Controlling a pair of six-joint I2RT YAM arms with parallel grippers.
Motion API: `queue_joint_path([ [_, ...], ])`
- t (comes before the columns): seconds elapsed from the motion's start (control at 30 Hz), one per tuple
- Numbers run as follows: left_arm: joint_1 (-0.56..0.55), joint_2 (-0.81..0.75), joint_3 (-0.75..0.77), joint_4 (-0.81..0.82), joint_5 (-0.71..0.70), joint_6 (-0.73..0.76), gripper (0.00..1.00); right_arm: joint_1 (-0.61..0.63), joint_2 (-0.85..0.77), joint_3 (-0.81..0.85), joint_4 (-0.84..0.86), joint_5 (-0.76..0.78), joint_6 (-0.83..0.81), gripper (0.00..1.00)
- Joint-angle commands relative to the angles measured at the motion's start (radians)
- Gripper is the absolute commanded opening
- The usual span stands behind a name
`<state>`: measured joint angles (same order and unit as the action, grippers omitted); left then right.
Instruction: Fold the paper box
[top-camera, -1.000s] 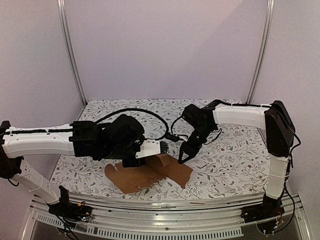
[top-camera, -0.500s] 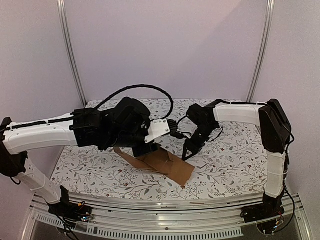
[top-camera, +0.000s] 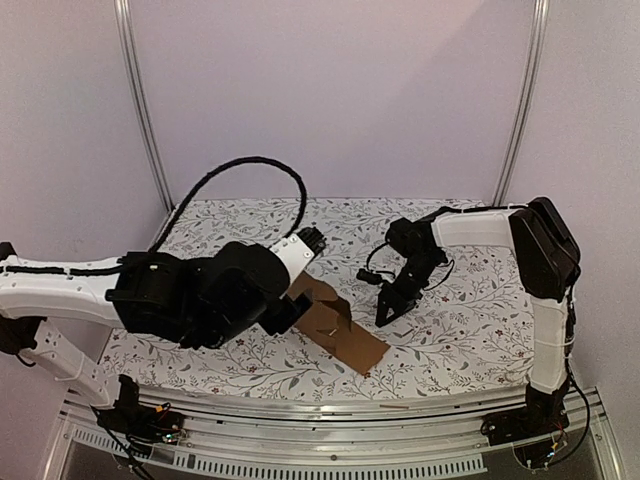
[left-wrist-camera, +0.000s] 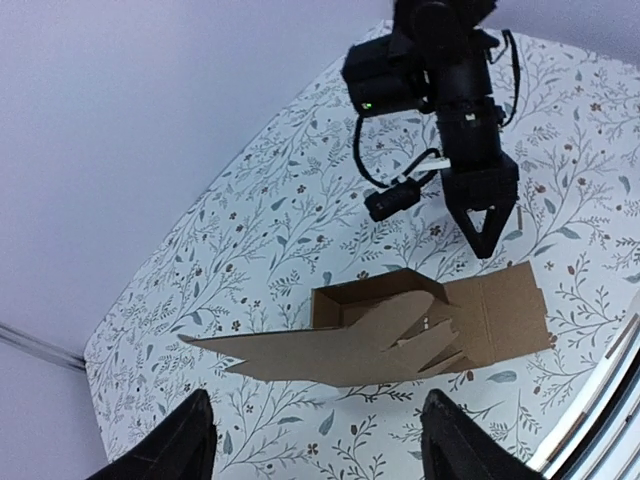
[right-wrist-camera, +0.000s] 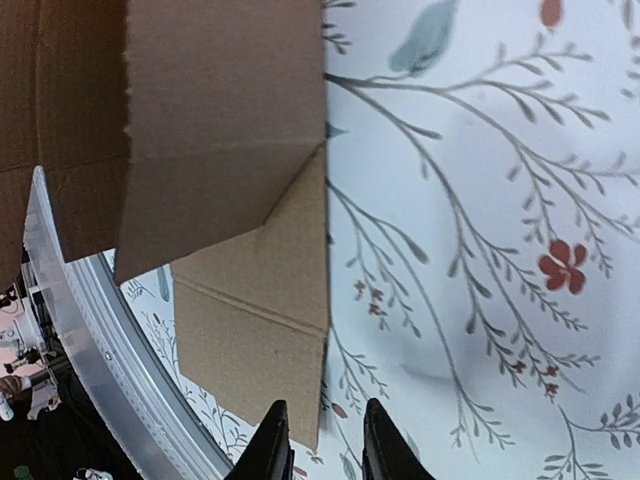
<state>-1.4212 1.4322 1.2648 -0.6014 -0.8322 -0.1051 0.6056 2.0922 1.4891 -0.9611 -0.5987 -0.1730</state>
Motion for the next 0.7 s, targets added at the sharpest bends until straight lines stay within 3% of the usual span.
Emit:
queue_joint_path([
  [0.0, 0.109, -0.229, -0.151, 0.089, -0.022, -0.218, 0.73, -0.046, -0.109, -0.06, 0.035, 0.018, -0.029, 0.24],
  [0.17, 0.39, -0.482, -0.429, 0.187, 0.154, -0.495, 0.75, -0.037, -0.285, -0.178, 0.143, 0.024, -0.143, 0.23],
  [0.33, 0.711, -0.553, -0.585, 0.213, 0.444, -0.614, 0.7, 0.101, -0.479, -0.343, 0.317, 0.279, -0.361, 0.02],
  [0.47, 0.906, -0.329, -0.59, 0.303, 0.714, -0.57, 0.65, 0.311, -0.522, -0.409, 0.424, 0.529, -0.535, 0.0],
  [0.67, 0.977, 0.142, -0.48, 0.537, 1.019, -0.524, 0.59, 0.552, -0.435, -0.409, 0.531, 0.736, -0.65, 0.0],
])
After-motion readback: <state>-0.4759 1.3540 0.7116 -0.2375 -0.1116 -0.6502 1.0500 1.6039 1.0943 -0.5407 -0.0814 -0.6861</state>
